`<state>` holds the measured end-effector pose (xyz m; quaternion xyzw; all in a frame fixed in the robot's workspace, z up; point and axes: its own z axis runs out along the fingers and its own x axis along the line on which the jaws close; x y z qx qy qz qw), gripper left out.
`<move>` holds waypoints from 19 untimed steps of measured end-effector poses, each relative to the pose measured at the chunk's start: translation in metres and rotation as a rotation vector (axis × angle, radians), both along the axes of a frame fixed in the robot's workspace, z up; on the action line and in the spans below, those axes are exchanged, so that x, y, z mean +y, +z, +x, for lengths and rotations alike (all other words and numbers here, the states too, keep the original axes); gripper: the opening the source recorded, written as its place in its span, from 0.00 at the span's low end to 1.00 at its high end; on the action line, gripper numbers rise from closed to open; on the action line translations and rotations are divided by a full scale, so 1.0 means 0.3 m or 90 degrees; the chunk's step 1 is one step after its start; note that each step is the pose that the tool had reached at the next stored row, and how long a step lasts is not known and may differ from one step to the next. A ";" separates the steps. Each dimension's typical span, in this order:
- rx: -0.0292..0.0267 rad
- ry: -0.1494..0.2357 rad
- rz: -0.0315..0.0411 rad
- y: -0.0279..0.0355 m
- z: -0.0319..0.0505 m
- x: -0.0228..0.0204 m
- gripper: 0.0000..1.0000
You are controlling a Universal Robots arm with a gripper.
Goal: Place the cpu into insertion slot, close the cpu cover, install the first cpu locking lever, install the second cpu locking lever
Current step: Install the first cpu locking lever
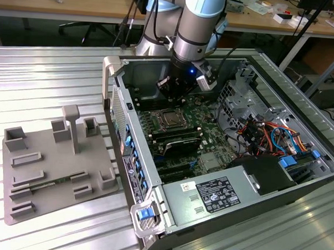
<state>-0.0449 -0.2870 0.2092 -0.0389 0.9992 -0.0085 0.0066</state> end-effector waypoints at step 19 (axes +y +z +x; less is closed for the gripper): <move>0.0002 0.000 -0.0002 -0.020 0.016 -0.013 0.11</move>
